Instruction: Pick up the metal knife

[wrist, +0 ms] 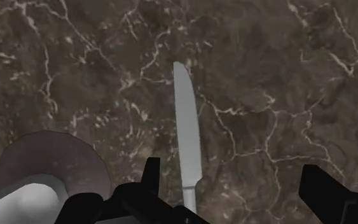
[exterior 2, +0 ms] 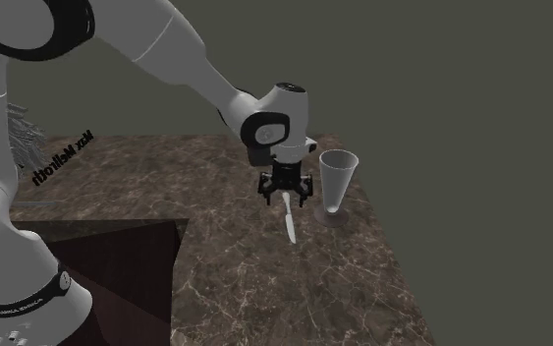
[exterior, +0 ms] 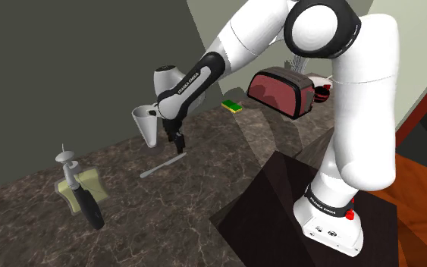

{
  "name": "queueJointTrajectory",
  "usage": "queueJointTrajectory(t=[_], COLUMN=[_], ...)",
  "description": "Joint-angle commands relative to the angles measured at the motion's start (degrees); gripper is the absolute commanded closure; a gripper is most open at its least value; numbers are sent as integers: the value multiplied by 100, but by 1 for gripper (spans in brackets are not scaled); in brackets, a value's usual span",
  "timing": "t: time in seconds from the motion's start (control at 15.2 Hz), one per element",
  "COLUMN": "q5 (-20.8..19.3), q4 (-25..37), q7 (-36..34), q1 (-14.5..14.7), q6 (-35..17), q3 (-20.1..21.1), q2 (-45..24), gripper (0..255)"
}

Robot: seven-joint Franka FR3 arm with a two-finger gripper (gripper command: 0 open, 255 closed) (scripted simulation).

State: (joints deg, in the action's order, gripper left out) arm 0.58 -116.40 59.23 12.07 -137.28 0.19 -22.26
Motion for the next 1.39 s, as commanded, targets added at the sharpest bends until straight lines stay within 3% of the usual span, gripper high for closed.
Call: queueJointTrajectory(t=[0.0, 0.2, 0.79, 0.86, 1.32], q5=[-31, -98, -115, -115, -115], q4=[351, 767, 825, 814, 815], q7=[223, 478, 473, 471, 471], q1=[29, 79, 89, 91, 91], q6=[-64, -159, -554, -562, -564], q3=[94, 208, 195, 195, 195], q2=[-395, -889, -1342, -1339, -1342], gripper=[0, 0, 0, 255, 255])
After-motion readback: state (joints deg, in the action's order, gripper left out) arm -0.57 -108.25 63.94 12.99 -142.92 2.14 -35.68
